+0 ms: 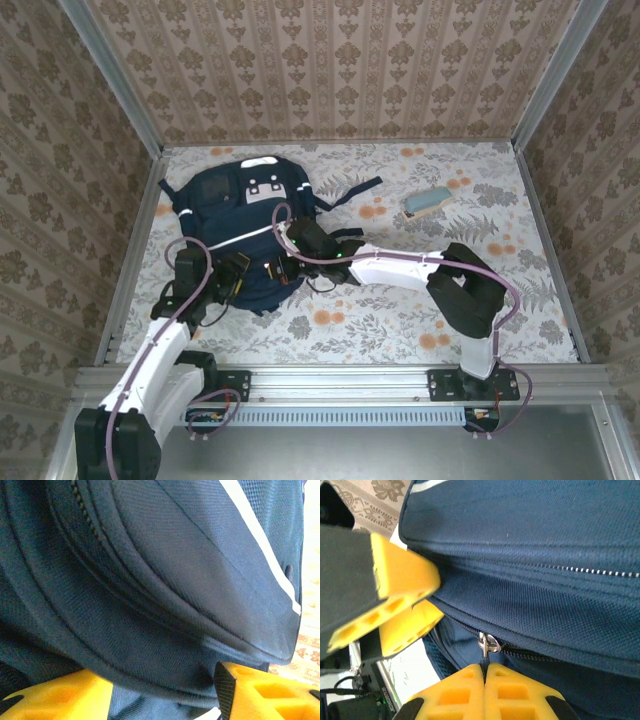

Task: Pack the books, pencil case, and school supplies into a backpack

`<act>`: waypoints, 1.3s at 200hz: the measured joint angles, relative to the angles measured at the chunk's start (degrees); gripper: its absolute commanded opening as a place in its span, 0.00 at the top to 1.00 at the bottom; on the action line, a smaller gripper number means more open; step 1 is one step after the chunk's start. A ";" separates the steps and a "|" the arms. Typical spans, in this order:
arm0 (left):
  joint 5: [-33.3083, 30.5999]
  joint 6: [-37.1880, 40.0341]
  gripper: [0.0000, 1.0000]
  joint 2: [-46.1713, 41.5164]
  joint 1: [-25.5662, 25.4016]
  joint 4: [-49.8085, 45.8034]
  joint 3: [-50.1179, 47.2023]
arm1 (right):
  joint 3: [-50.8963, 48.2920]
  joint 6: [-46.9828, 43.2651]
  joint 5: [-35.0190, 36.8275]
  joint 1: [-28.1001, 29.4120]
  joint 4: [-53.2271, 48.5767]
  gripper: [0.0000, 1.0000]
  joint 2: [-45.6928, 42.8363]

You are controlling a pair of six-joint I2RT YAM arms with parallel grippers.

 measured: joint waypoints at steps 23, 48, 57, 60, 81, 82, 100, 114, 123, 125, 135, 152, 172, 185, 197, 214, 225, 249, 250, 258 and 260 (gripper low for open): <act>-0.61 -0.87 0.69 1.88 -0.44 1.81 -0.11 | -1.09 -0.76 0.39 0.37 -0.17 1.00 -1.40; -1.11 -1.11 0.96 2.08 -0.61 2.08 -0.09 | -2.67 -1.60 2.91 0.70 -1.73 1.00 -3.15; -1.09 -0.52 1.00 2.08 -0.61 1.70 -0.04 | -3.45 -2.21 4.70 0.81 -2.03 1.00 -3.91; -1.11 -0.39 1.00 2.05 -0.66 1.55 -0.04 | -3.74 -2.47 5.16 0.81 -2.10 1.00 -4.20; -1.81 1.01 1.00 1.40 -0.92 0.26 -0.02 | -5.92 -4.02 10.05 0.90 -4.37 1.00 -7.08; -1.79 1.09 1.00 1.36 -0.92 0.17 -0.02 | -6.08 -4.09 10.40 0.87 -4.63 1.00 -7.28; -2.38 2.73 1.00 0.66 -0.81 -1.03 -0.02 | -7.04 -5.55 15.39 0.55 -7.87 1.00 -9.11; -2.36 3.80 1.00 0.33 -0.74 -1.79 0.02 | -7.13 -6.54 19.39 -0.31 -10.01 1.00 -9.33; -2.27 4.42 1.00 0.13 -0.59 -2.29 0.07 | -7.32 -6.99 21.03 -1.05 -10.82 1.00 -9.33; -2.23 4.50 1.00 0.09 -0.59 -2.38 0.07 | -7.39 -7.13 21.27 -1.27 -11.08 1.00 -9.33; -2.05 5.05 1.00 -0.02 -0.55 -2.58 0.09 | -7.65 -7.93 21.59 -1.95 -11.85 1.00 -9.35; -1.44 5.49 1.00 0.02 -0.55 -2.58 0.13 | -8.02 -9.05 19.67 -2.67 -12.07 0.92 -9.49; -0.39 5.51 1.00 0.44 -0.61 -2.56 0.46 | -7.65 -10.08 16.04 -1.22 -12.15 0.59 -9.60; 0.26 5.49 1.00 0.72 -0.83 -2.58 0.94 | -6.73 -10.23 14.47 0.74 -12.63 0.50 -9.35; 0.68 5.49 1.00 0.74 -1.31 -2.62 1.42 | -5.44 -10.03 13.42 2.43 -12.59 0.49 -8.72; 1.11 5.49 1.00 0.74 -1.92 -2.78 2.21 | -3.58 -10.01 12.15 4.24 -12.59 0.50 -7.34; 1.38 5.49 1.00 0.74 -2.16 -2.82 2.43 | -2.29 -9.97 11.91 4.68 -12.63 0.52 -6.19; 1.88 5.49 1.00 0.74 -2.51 -3.15 2.73 | 0.39 -9.70 11.96 4.55 -12.90 0.59 -3.34; 1.90 5.49 1.00 0.74 -2.54 -3.15 2.73 | 0.59 -9.79 11.98 4.55 -12.98 0.59 -3.17; 2.01 5.49 1.00 0.74 -2.64 -3.23 2.73 | 1.36 -9.73 12.02 4.55 -13.25 0.60 -2.40; 2.03 5.49 1.00 0.74 -2.69 -3.26 2.73 | 1.62 -9.57 12.07 4.55 -13.31 0.60 -2.19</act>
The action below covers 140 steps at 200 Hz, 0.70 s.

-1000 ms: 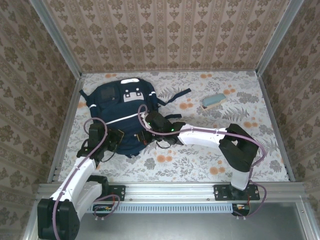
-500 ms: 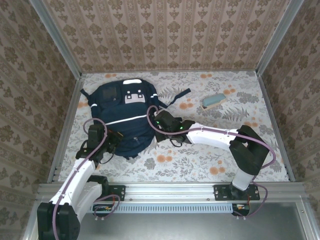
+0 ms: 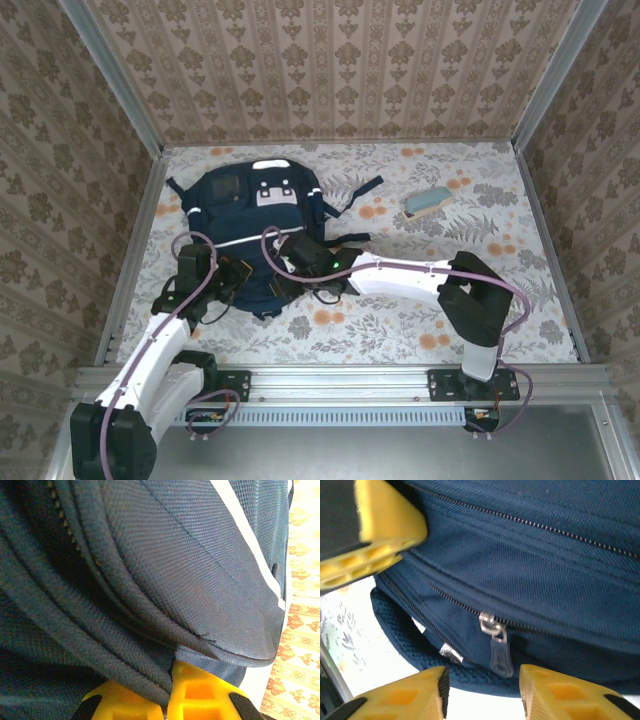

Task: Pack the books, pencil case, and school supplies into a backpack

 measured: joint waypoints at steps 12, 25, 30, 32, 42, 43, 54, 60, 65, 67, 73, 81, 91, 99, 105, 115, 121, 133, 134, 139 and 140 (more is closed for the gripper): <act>0.20 0.00 1.00 0.00 -0.17 -0.15 0.04 | 1.09 -0.04 0.22 0.00 -0.17 0.61 1.03; 0.37 0.00 1.00 0.00 -0.28 -0.28 0.11 | 2.12 0.00 0.37 0.00 -0.42 0.62 2.03; 0.37 0.00 1.00 0.00 -0.28 -0.28 0.13 | 2.40 -0.02 0.39 0.00 -0.70 0.62 2.29; 0.37 0.00 1.00 0.00 -0.28 -0.28 0.15 | 2.54 0.00 0.39 0.00 -0.87 0.62 2.38; 0.37 0.00 1.00 0.00 -0.28 -0.37 0.20 | 3.13 0.02 0.48 0.00 -1.64 0.64 2.80; 0.35 0.00 1.00 0.00 -0.28 -0.37 0.22 | 3.17 0.02 0.50 0.00 -1.70 0.64 2.84; 0.35 0.02 1.00 0.00 -0.28 -0.44 0.24 | 4.04 0.31 0.90 0.00 -2.67 0.69 3.37; 0.35 0.00 1.00 0.00 -0.28 -0.44 0.24 | 4.39 0.57 1.36 0.00 -3.08 0.73 3.56; 0.33 0.00 1.00 0.00 -0.28 -0.46 0.26 | 4.61 0.55 1.70 0.00 -3.45 0.77 3.76; 0.35 0.00 1.00 0.00 -0.28 -0.46 0.26 | 4.68 0.92 1.90 0.00 -3.48 0.79 3.80; 0.35 0.02 1.00 0.00 -0.28 -0.50 0.28 | 4.74 1.07 2.32 0.00 -3.69 0.84 3.98; 0.35 0.02 1.00 0.00 -0.28 -0.61 0.31 | 4.79 1.46 3.10 0.00 -3.98 0.90 4.13; 0.39 0.02 1.00 0.00 -0.35 -0.63 0.33 | 4.81 1.40 3.89 0.02 -4.28 0.96 4.24; 0.35 0.04 1.00 0.00 -0.55 -0.63 0.33 | 4.81 1.70 4.66 0.07 -4.39 0.98 4.24; 0.37 0.04 1.00 0.00 -0.59 -0.63 0.35 | 4.81 1.79 5.18 0.13 -4.50 0.99 4.22; 0.37 0.22 1.00 0.00 -0.59 -0.68 0.42 | 4.63 1.77 6.14 0.24 -4.57 1.00 4.17; 0.35 0.31 1.00 0.00 -0.61 -0.85 0.52 | 4.24 1.81 6.97 0.35 -4.52 1.00 3.93; 0.35 0.79 1.00 0.00 -0.61 -1.55 0.90 | 2.73 1.92 9.05 0.50 -4.42 1.00 2.91; 0.35 0.83 1.00 0.00 -0.61 -1.57 0.92 | 2.64 1.90 9.16 0.50 -4.44 1.00 2.84; 0.39 1.14 1.00 0.00 -0.61 -1.97 1.14 | 1.95 1.95 10.05 0.50 -4.52 1.00 2.27; 0.39 1.16 1.00 0.00 -0.61 -1.99 1.16 | 1.84 1.95 10.16 0.50 -4.52 1.00 2.19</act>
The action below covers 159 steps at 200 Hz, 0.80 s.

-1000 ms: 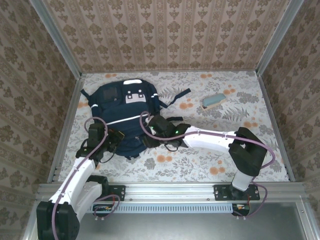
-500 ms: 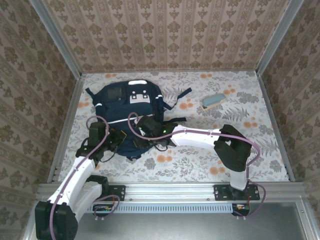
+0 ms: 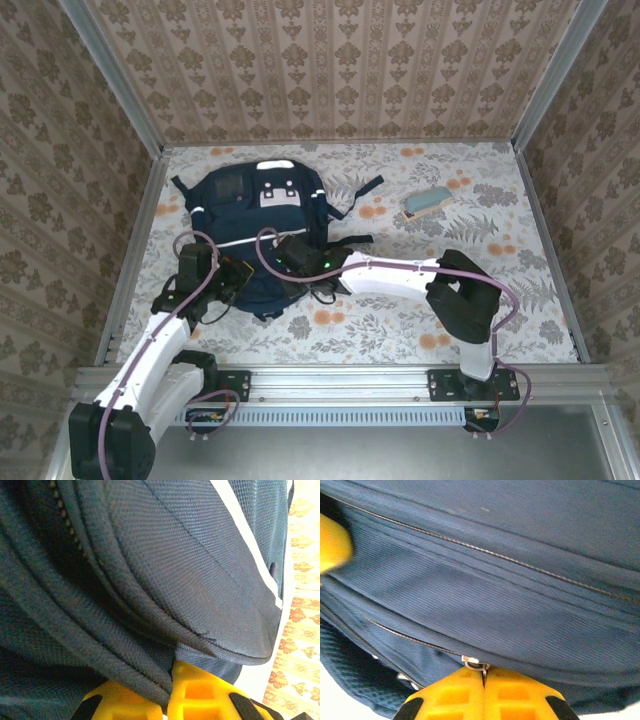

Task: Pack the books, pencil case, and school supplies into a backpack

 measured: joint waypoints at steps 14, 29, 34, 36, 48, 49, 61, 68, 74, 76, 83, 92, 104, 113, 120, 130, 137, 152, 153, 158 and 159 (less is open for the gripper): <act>0.09 0.72 1.00 -0.04 -0.04 -0.92 0.50 | -1.86 0.22 1.99 -0.26 -0.15 1.00 -1.68; 0.37 1.57 1.00 -0.31 -0.04 -2.21 1.18 | -3.74 0.42 3.67 -1.03 -0.37 1.00 -3.48; 0.39 1.90 1.00 -0.57 -0.02 -2.80 1.36 | -4.37 0.46 4.11 -1.51 -0.42 1.00 -4.04; 0.39 1.97 1.00 -0.68 0.00 -3.02 1.40 | -4.63 0.46 4.28 -1.79 -0.55 1.00 -4.26; 0.44 2.84 1.00 -1.44 0.20 -4.35 1.70 | -6.29 0.42 4.98 -3.69 -0.98 1.00 -5.38; 0.44 2.89 1.00 -1.49 0.20 -4.42 1.73 | -6.40 0.42 5.03 -3.87 -1.05 1.00 -5.44; 1.03 3.69 1.00 -2.12 0.22 -5.57 1.84 | -7.63 0.11 4.70 -6.27 -0.92 1.00 -6.08; 1.55 4.24 1.00 -2.43 0.24 -6.19 1.84 | -8.11 -0.26 4.00 -7.72 -0.63 1.00 -6.29; 2.01 4.66 1.00 -2.58 0.24 -6.60 1.84 | -8.33 -0.61 3.15 -8.85 -0.46 1.00 -6.38; 2.14 4.76 1.00 -2.60 0.24 -6.67 1.84 | -8.37 -0.66 2.84 -9.20 -0.35 1.00 -6.40; 2.64 5.22 1.00 -2.67 0.33 -6.88 1.84 | -8.50 -1.01 1.68 -10.29 -0.07 1.00 -6.43; 3.43 6.10 1.00 -2.64 0.52 -6.99 1.84 | -8.50 -1.95 -0.15 -11.58 0.09 1.00 -6.43; 3.93 7.04 1.00 -2.62 0.61 -7.06 1.88 | -8.50 -3.23 -2.25 -12.76 0.31 1.00 -6.43; 4.50 7.91 1.00 -2.51 0.81 -7.26 2.08 | -8.41 -4.33 -3.45 -13.51 0.28 1.00 -6.36; 4.79 8.55 1.00 -2.32 0.90 -7.37 2.27 | -8.17 -5.33 -4.37 -14.10 0.24 1.00 -6.23; 5.16 9.53 1.00 -1.95 0.96 -7.74 2.73 | -7.34 -6.51 -5.33 -15.02 0.04 1.00 -5.79; 5.44 10.25 1.00 -1.66 1.07 -7.93 2.99 | -6.60 -7.26 -5.79 -15.69 -0.13 1.00 -5.33; 6.10 12.11 1.00 -0.76 1.29 -8.66 3.87 | -5.01 -9.18 -7.39 -17.33 -0.22 1.00 -4.13; 6.12 12.20 1.00 -0.72 1.31 -8.70 3.91 | -4.87 -9.40 -7.58 -17.46 -0.28 1.00 -4.00; 6.27 12.72 1.00 -0.48 1.33 -8.79 4.13 | -4.50 -9.81 -8.17 -17.92 -0.37 1.00 -3.67; 6.32 12.87 1.00 -0.39 1.33 -8.81 4.22 | -4.46 -9.90 -8.28 -17.99 -0.37 1.00 -3.63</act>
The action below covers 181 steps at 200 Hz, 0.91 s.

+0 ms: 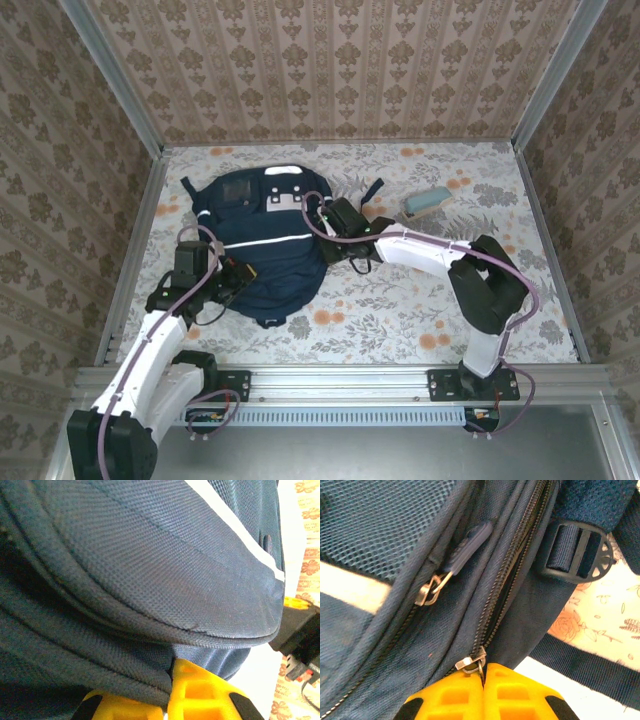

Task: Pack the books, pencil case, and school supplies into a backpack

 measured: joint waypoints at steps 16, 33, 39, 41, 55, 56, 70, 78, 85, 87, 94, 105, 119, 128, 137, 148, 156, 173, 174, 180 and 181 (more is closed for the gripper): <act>0.35 1.53 1.00 0.72 0.09 -0.37 0.61 | 0.90 -1.68 -2.16 -1.01 -0.61 1.00 0.72; 0.76 2.73 1.00 1.01 0.39 -0.79 0.72 | 1.25 -3.45 -3.96 -1.51 -1.05 1.00 0.94; 0.79 3.06 1.00 1.07 0.55 -0.98 0.81 | 1.25 -4.11 -4.33 -1.60 -1.05 1.00 0.94; 0.81 3.21 1.00 1.11 0.63 -1.05 0.85 | 1.25 -4.37 -4.44 -1.62 -1.03 1.00 0.94; 1.01 4.07 1.00 1.49 0.70 -1.38 1.14 | 1.25 -5.62 -4.68 -1.77 -1.07 1.00 0.94; 1.01 4.11 1.00 1.55 0.68 -1.40 1.18 | 1.25 -5.70 -4.70 -1.79 -1.07 1.00 0.94; 1.11 4.74 1.00 1.92 0.70 -1.46 1.33 | 1.79 -6.56 -4.83 -1.95 -1.75 1.00 0.94; 1.16 5.09 1.00 2.08 0.70 -1.46 1.36 | 2.25 -6.99 -5.07 -2.03 -2.34 1.00 0.94; 1.16 5.31 1.00 2.16 0.70 -1.46 1.36 | 2.43 -7.13 -5.60 -2.16 -2.45 1.00 0.92; 1.16 5.35 1.00 2.16 0.70 -1.46 1.36 | 2.43 -7.13 -5.86 -2.19 -2.45 1.00 0.90; 1.16 5.64 1.00 2.16 0.81 -1.49 1.36 | 2.21 -7.10 -6.54 -2.38 -2.29 1.00 0.79; 1.20 6.14 1.00 2.19 0.98 -1.64 1.40 | 0.92 -7.02 -7.72 -2.69 -1.40 1.00 0.26; 1.20 7.04 1.00 2.58 1.05 -2.32 1.68 | -2.54 -6.58 -9.62 -2.89 1.09 1.00 -1.55; 1.20 7.63 1.00 3.10 1.07 -2.95 1.90 | -5.22 -6.05 -10.93 -2.95 2.51 1.00 -3.13; 1.25 8.24 1.00 3.80 1.07 -3.43 2.16 | -8.11 -5.70 -12.13 -2.93 3.63 1.00 -5.01; 1.44 8.87 1.00 4.68 1.18 -3.61 2.34 | -10.86 -5.33 -13.16 -2.75 4.11 1.00 -7.17; 1.68 9.35 1.00 5.31 1.38 -3.63 2.45 | -12.68 -5.07 -13.60 -2.43 4.37 1.00 -8.72; 1.84 10.27 1.00 6.67 2.10 -3.67 2.78 | -15.65 -4.13 -13.99 -1.29 4.92 1.00 -11.89; 1.84 10.27 1.00 6.80 2.19 -3.67 2.82 | -15.87 -4.04 -13.99 -1.16 4.96 1.00 -12.11; 1.81 10.47 0.97 7.21 2.45 -3.72 2.99 | -16.48 -3.85 -13.99 -0.70 5.05 1.00 -12.87; 1.81 10.47 0.96 7.28 2.49 -3.74 3.02 | -16.61 -3.76 -13.99 -0.57 5.11 1.00 -13.03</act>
